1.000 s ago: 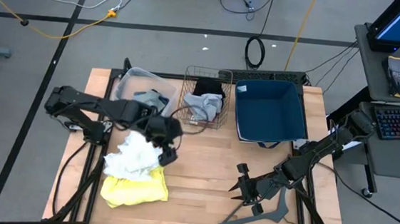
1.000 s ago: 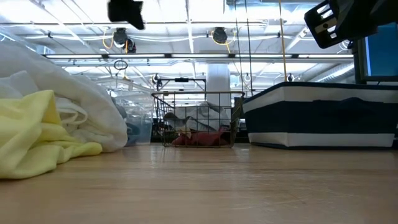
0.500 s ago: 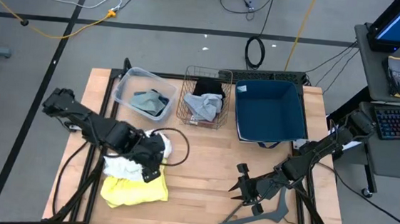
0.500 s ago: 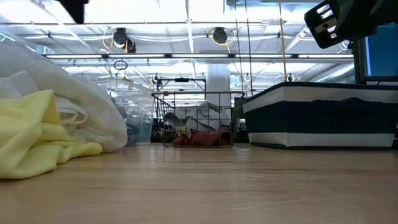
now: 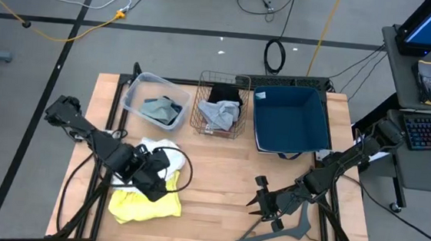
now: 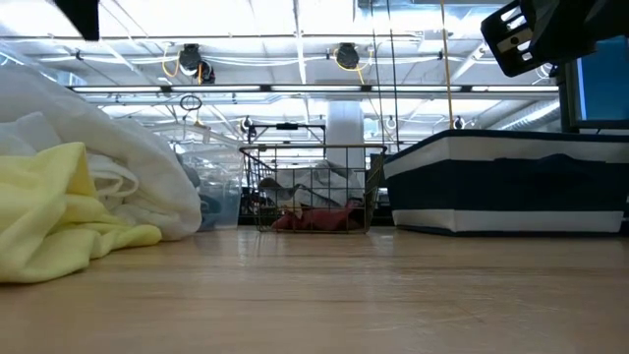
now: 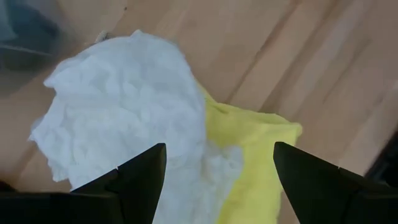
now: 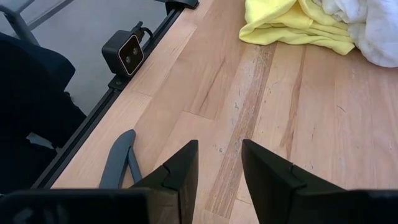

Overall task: Pick & Place Cloths
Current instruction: Put the white dress into the blue laundry organizer

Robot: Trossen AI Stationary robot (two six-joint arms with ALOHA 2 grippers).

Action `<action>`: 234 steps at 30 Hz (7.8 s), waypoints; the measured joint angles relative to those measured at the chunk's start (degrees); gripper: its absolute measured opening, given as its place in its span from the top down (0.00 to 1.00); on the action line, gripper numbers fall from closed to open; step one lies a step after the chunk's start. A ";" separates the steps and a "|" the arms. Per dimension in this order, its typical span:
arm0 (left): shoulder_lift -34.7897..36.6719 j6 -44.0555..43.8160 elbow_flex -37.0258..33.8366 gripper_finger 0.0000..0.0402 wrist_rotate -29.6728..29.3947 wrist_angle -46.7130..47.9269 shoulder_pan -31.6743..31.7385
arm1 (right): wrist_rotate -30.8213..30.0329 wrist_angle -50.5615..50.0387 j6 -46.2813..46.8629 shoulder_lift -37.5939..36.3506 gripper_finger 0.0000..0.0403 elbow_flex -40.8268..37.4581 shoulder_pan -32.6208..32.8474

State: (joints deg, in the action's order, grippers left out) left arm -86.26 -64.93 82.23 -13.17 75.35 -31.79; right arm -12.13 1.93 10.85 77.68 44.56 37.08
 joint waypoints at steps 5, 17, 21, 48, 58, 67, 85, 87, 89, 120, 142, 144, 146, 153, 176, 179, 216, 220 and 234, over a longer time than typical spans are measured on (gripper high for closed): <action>0.00 -2.02 -6.10 0.26 1.17 -0.45 -1.24 | 0.01 -0.01 -0.05 0.02 0.71 0.00 0.00; 0.00 -9.73 -23.33 0.26 1.02 -7.12 -1.40 | -0.15 0.01 -1.29 -0.01 0.71 0.00 -0.02; 0.05 -9.16 -28.70 0.26 0.96 -14.71 -1.41 | -0.18 0.03 -1.29 -0.01 0.71 0.00 -0.02; -0.17 -6.74 -28.72 0.87 0.00 -17.56 -1.64 | -0.17 0.31 -1.07 0.00 0.71 0.00 -0.02; -0.15 -2.68 -14.55 0.87 -3.71 -6.96 -1.68 | -0.08 0.31 -1.07 0.02 0.71 0.00 -0.02; -0.04 1.34 -0.69 0.87 -11.16 0.68 -1.68 | -0.06 0.34 -1.07 0.01 0.71 0.00 -0.02; 0.07 22.63 16.80 0.87 -31.70 -6.25 -1.73 | -0.04 4.87 -3.77 0.00 0.71 0.00 -0.02; 0.07 27.53 17.07 0.87 -33.78 -10.79 -1.68 | -0.04 8.46 -6.30 -0.01 0.71 0.00 -0.01; 0.07 32.79 17.07 0.87 -35.32 -15.88 -1.30 | -0.04 12.94 -9.59 0.00 0.71 0.00 0.00; 0.04 68.99 14.73 0.87 -28.88 -52.94 13.04 | -1.91 63.39 -84.90 -1.99 0.70 0.00 4.63; 0.04 64.40 -1.79 0.87 -21.30 -67.17 22.75 | -38.73 63.43 -93.01 -4.55 0.36 0.07 1.56; 0.04 63.70 -2.88 0.87 -21.11 -66.98 23.18 | -40.61 63.37 -92.70 -4.55 0.34 0.09 0.40; -0.02 63.28 -3.81 0.87 -21.08 -67.00 23.49 | -42.33 62.67 -91.64 -4.55 0.31 0.16 -1.06; -0.02 63.37 -6.83 0.87 -21.16 -71.18 23.52 | -48.03 56.69 -85.63 -4.53 0.24 2.16 -6.71; -8.17 65.22 -7.30 0.87 -16.09 -81.26 23.83 | -38.93 16.47 -52.19 -4.68 0.24 8.70 -21.70; -8.31 65.18 -7.34 0.87 -16.09 -81.01 23.87 | -37.34 14.81 -49.40 -4.66 0.27 8.70 -22.80; -6.69 60.85 -6.74 0.34 -15.09 -77.78 22.06 | -49.31 21.21 -58.44 -8.00 0.89 8.28 -24.43; -5.25 61.36 -6.84 0.29 -13.63 -75.85 20.45 | -54.21 27.79 -64.84 -10.41 0.89 8.33 -24.89; -0.52 55.40 -7.03 0.26 -15.23 -58.69 12.87 | -64.39 45.14 -87.62 -18.94 0.89 8.46 -30.13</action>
State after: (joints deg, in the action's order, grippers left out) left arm -86.78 -9.53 75.20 -28.40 16.66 -18.93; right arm -76.52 47.06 -76.77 58.74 53.01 6.95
